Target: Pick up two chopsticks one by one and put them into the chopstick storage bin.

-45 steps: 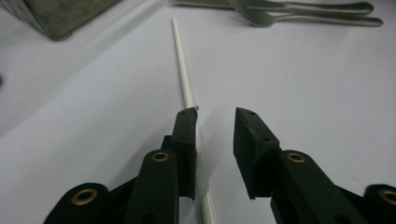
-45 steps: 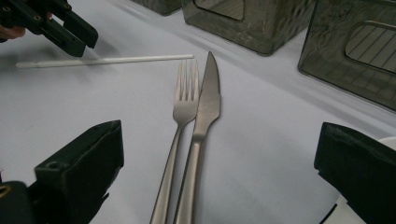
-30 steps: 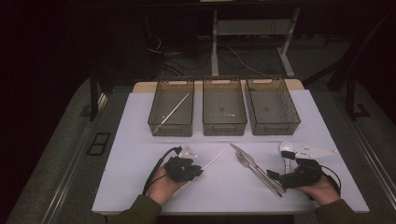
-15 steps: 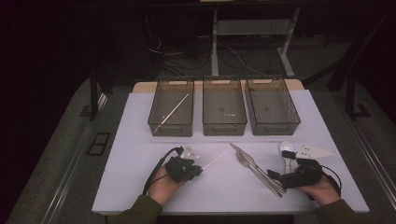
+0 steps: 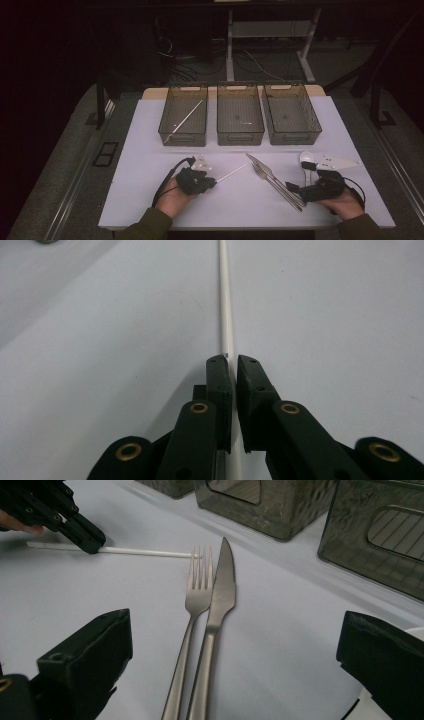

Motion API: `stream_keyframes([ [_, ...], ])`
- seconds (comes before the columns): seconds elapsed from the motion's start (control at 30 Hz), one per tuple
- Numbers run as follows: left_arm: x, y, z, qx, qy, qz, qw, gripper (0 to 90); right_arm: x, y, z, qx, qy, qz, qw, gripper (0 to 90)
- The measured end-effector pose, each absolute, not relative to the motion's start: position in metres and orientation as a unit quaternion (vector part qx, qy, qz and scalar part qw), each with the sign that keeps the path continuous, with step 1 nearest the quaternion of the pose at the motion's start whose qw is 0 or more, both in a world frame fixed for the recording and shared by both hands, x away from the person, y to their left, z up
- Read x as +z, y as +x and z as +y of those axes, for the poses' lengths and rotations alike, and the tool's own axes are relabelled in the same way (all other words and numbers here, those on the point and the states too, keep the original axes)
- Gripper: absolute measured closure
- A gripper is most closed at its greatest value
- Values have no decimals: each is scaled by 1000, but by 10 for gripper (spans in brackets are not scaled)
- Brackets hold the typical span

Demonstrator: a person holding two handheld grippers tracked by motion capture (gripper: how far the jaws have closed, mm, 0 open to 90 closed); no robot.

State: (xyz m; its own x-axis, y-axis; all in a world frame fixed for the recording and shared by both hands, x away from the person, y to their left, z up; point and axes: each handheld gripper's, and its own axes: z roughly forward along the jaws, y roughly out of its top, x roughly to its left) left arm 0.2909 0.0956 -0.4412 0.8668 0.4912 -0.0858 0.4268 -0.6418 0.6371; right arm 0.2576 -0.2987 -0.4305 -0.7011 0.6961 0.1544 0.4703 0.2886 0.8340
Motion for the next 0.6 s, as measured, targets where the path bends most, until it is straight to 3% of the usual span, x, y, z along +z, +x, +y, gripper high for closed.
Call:
stream_keyframes([
  [0.6, -417, 292, 110, 43, 886, 248, 389, 846, -430, 258, -299, 471, 368, 792, 120, 15],
])
